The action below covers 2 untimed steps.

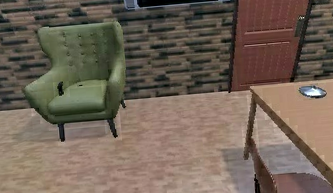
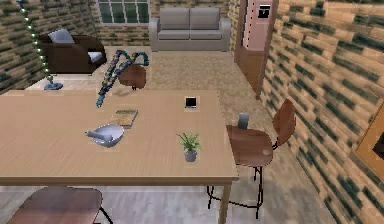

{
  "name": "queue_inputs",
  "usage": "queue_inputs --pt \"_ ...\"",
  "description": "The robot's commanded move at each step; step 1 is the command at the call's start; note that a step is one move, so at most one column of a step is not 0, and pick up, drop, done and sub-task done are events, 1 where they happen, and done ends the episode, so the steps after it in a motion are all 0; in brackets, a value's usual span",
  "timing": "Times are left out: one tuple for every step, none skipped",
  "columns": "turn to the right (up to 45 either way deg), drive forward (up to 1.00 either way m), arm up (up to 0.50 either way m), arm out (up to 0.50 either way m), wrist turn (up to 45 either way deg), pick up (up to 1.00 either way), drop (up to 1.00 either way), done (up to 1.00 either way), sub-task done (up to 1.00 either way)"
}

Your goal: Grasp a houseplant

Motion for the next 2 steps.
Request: queue_inputs --pt "0.0 0.00 0.50 0.00 0.0 0.00 0.00 0.00 0.00" --pt "0.0 0.00 0.32 0.00 0.0 0.00 0.00 0.00 0.00"
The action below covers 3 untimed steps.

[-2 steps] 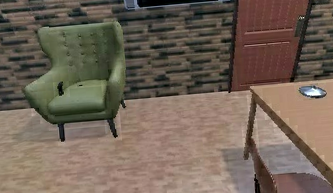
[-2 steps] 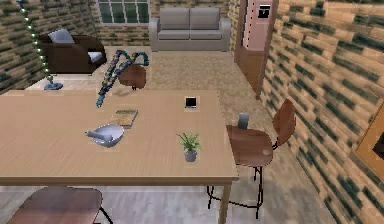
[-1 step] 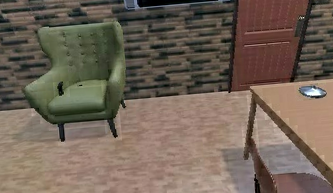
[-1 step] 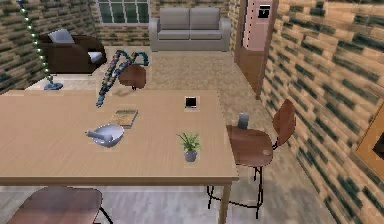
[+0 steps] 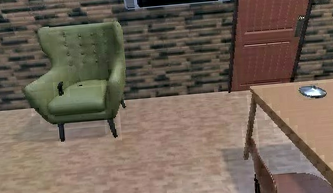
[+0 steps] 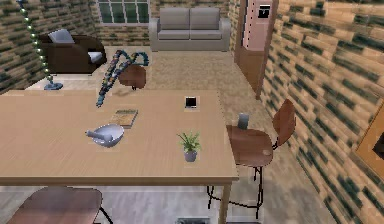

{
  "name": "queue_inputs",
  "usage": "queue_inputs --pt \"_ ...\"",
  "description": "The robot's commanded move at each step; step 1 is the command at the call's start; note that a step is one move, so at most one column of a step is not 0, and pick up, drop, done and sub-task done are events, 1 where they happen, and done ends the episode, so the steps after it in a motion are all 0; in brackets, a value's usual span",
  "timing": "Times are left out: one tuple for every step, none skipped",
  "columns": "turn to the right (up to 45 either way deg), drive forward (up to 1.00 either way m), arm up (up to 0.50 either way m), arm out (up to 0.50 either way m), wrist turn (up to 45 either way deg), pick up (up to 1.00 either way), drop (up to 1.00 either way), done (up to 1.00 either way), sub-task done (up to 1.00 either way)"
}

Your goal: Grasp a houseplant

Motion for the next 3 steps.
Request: queue_inputs --pt "0.0 0.00 0.00 0.40 0.0 0.00 0.00 0.00 0.00" --pt "0.0 0.00 0.00 0.00 45.0 0.00 0.00 0.00 0.00" --pt "0.0 0.00 0.00 0.00 45.0 0.00 0.00 0.00 0.00"
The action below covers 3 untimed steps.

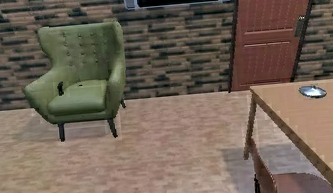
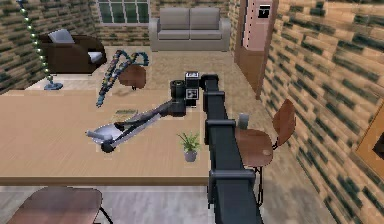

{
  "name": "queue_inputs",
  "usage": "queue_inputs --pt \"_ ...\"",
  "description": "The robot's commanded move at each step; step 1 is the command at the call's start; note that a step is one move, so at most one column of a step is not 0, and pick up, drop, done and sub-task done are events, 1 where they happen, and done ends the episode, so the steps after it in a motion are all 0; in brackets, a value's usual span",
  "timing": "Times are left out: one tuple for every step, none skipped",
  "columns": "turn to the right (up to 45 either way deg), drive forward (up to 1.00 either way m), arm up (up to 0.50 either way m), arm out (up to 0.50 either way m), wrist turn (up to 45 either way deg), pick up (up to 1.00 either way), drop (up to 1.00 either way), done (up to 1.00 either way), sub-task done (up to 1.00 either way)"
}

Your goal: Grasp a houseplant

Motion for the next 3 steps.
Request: queue_inputs --pt "0.0 0.00 0.00 0.00 45.0 0.00 0.00 0.00 0.00" --pt "0.0 0.00 0.00 0.00 42.0 0.00 0.00 0.00 0.00" --pt "0.0 0.00 -0.30 0.00 0.0 0.00 0.00 0.00 0.00"
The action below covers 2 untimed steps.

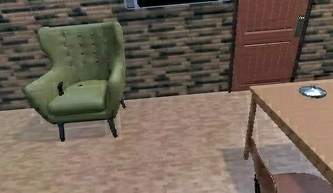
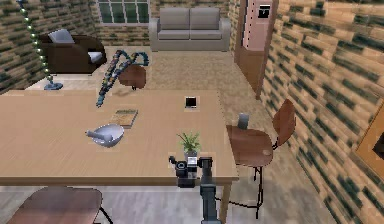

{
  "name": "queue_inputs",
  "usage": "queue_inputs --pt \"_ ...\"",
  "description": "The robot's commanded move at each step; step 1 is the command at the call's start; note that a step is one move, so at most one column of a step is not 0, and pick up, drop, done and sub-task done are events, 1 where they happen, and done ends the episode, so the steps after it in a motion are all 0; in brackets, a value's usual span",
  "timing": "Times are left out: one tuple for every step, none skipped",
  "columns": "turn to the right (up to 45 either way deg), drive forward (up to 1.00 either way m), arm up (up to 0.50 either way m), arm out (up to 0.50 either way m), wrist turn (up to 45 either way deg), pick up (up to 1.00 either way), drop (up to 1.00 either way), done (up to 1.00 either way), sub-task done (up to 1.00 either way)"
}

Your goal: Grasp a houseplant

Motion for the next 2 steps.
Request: queue_inputs --pt "0.0 0.00 0.00 0.00 0.0 1.00 0.00 0.00 0.00" --pt "0.0 0.00 0.10 0.00 0.0 0.00 0.00 0.00 0.00"
